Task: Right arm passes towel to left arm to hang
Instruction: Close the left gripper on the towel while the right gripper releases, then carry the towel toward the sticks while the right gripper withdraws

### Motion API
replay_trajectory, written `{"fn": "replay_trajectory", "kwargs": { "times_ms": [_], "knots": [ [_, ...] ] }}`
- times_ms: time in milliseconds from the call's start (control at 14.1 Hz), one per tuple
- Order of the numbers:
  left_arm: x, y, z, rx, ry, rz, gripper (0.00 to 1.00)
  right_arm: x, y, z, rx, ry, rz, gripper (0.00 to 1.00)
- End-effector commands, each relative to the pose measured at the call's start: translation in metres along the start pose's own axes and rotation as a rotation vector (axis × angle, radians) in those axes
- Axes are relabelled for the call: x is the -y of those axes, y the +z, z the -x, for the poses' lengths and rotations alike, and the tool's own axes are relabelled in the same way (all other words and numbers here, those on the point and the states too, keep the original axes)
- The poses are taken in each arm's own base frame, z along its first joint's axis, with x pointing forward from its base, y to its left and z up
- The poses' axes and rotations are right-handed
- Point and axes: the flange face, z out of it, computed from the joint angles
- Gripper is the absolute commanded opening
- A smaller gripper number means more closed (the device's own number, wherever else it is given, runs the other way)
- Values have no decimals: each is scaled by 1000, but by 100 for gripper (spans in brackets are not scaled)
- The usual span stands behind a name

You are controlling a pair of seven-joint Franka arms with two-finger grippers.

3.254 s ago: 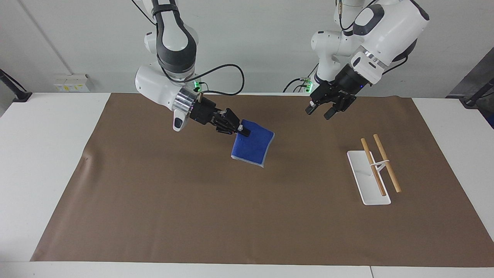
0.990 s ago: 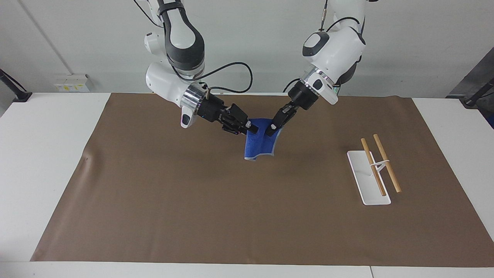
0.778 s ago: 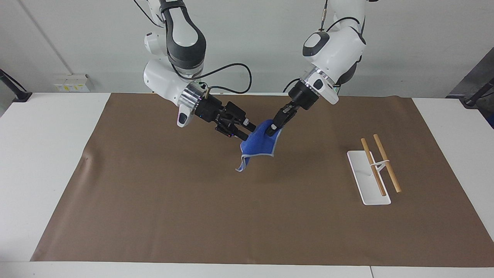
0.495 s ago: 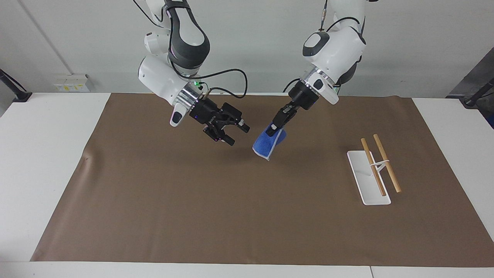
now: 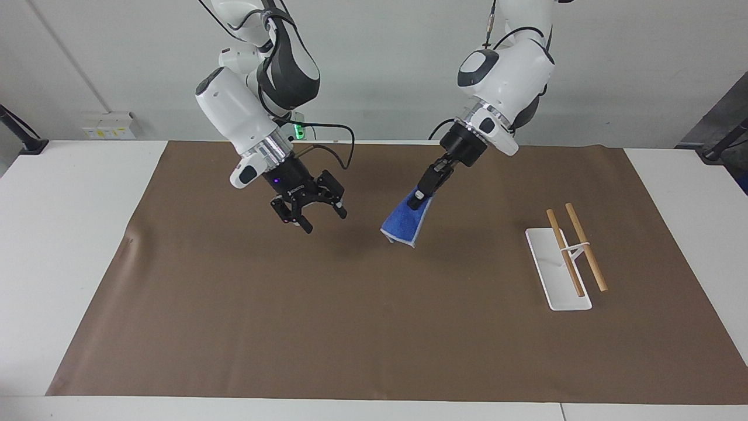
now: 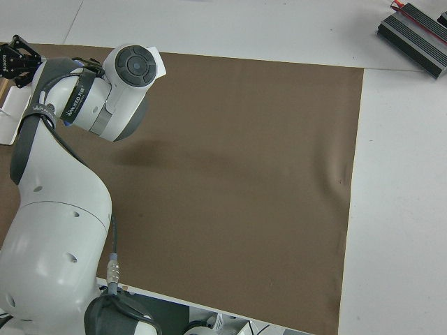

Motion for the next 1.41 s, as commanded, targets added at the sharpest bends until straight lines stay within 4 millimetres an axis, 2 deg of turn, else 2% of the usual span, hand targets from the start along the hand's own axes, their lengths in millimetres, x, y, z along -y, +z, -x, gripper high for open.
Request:
{"fn": "replay_trajectory", "kwargs": {
  "times_ms": [0, 212, 566, 849, 990, 1132, 1344],
  "knots": [
    [11, 3, -5, -25, -6, 1, 0, -10, -11, -2, 38, -82, 119, 100],
    [13, 0, -15, -76, -13, 39, 0, -22, -30, -9, 103, -162, 273, 100],
    [17, -9, -35, -154, -28, 92, 0, -10, -75, -16, 204, -115, 411, 100],
    [14, -30, -62, -275, -41, 192, 0, -25, -136, -23, 218, -26, 444, 100],
    [10, -38, -61, -283, -32, 208, 0, -31, -164, -27, 226, 4, 453, 100],
    [12, -51, -72, -306, -37, 215, 0, -30, -183, -29, 238, 20, 457, 100],
    [17, -60, -81, -329, -8, 212, 0, -46, -212, -32, 250, 69, 470, 100]
  ]
}}
